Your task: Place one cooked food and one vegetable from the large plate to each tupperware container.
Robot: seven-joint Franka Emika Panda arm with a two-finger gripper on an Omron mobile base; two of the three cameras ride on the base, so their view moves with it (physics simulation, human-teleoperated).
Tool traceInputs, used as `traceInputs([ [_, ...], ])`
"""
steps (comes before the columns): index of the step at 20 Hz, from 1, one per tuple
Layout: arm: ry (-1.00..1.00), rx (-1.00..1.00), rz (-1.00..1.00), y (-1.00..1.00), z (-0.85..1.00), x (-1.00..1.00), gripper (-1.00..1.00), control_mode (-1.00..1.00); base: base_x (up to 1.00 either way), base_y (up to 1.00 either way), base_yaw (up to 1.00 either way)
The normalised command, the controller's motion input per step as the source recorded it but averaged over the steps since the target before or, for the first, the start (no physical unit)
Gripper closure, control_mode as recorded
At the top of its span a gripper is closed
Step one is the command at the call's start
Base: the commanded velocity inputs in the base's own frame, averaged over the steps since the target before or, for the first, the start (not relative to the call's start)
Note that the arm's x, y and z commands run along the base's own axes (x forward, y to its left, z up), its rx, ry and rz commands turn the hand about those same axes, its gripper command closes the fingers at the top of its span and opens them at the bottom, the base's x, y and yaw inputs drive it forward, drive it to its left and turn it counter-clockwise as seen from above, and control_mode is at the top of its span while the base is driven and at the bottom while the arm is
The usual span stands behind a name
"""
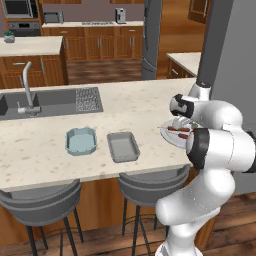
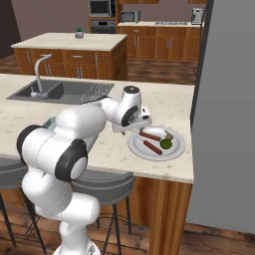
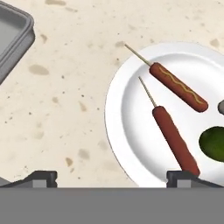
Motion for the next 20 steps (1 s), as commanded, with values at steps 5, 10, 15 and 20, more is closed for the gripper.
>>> traceInputs([
  [5, 0.06, -0.02, 0.06, -0.27, -0.30, 0.56, -1.00, -1.00, 0.00, 0.00, 0.00],
  [10, 0.02, 0.00, 0.05, -0.29, -0.31, 0.57, -1.00, -1.00, 0.00, 0.00, 0.00],
  [15, 0.00, -0.07, 0.06, -0.15, -0.49, 0.36, -1.00, -1.00, 0.00, 0.00, 0.00],
  [20, 0.00, -0.04, 0.07, -0.05, -0.39, 0.44, -1.00, -1.00, 0.00, 0.00, 0.00],
])
